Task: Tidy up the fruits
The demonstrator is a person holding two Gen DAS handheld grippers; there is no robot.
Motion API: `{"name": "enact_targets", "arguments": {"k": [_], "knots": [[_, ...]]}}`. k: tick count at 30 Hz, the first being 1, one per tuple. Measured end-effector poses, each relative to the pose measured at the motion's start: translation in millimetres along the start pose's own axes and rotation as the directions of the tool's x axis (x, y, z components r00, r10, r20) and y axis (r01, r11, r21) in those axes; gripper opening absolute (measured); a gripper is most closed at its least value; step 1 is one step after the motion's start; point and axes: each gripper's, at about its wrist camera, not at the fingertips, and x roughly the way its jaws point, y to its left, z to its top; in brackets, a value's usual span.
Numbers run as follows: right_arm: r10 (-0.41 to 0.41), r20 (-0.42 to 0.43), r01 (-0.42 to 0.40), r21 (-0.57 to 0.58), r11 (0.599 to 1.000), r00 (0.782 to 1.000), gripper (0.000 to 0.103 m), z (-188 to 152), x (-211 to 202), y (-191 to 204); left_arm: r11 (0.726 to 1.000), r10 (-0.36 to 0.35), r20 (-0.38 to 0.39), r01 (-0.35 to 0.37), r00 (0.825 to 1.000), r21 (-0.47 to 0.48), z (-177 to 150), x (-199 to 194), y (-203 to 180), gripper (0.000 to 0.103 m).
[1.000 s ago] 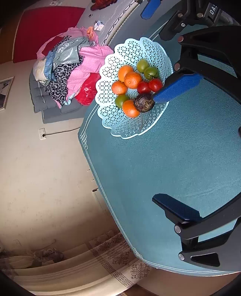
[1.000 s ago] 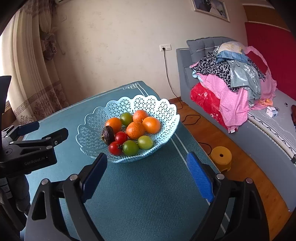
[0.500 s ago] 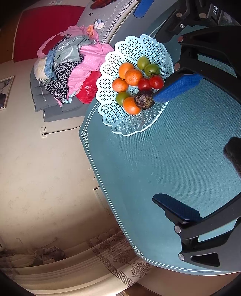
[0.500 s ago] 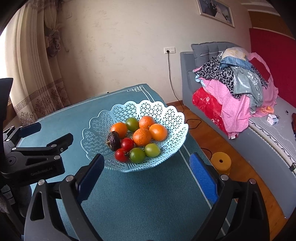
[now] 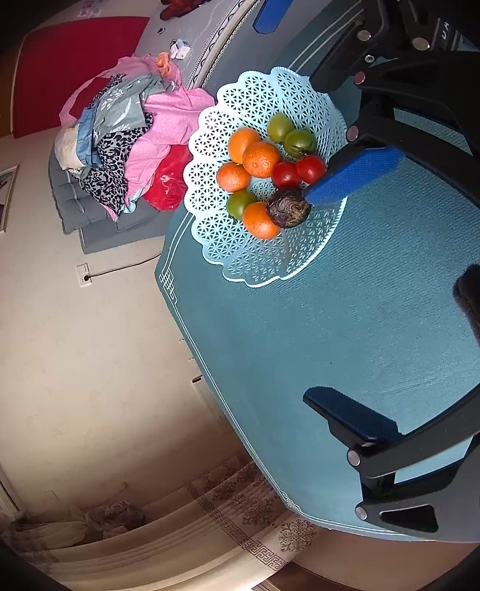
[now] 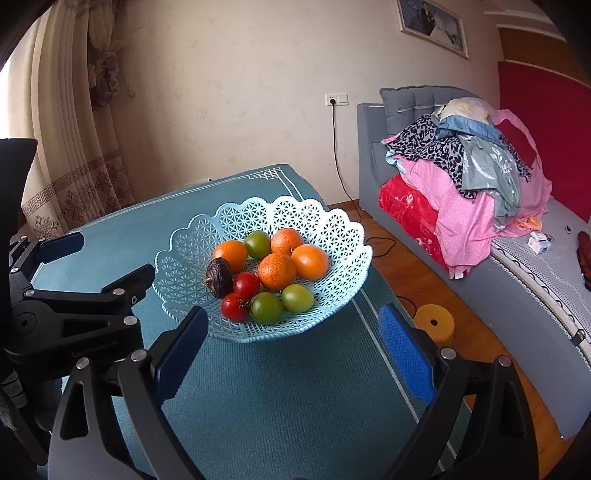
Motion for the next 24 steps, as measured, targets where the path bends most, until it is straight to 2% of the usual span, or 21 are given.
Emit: {"name": "enact_targets", "arguments": {"k": [10,17,24], "knots": [[0.0,-0.009,0.0,0.0,1.0,1.0,0.093,-1.7,1.2,0.8,0.999,-0.043,-0.001,0.043,0.999,-0.009,2.1,1.7,-1.2,0.1],[0.006,-0.024,-0.006,-0.005,1.0,1.0,0.093,-5.4,2.8,6.0,1.0,-0.027,0.004,0.027,1.0,-0.003,-0.4,-1.3,1.9,0.1],[0.035,-0.05,-0.036,-0.032,0.999,0.998,0.093,-11.3,4.8,25.1,0.998,-0.011,-0.043,0.008,0.999,-0.062,-15.5,1.7,26.4,0.1]]}}
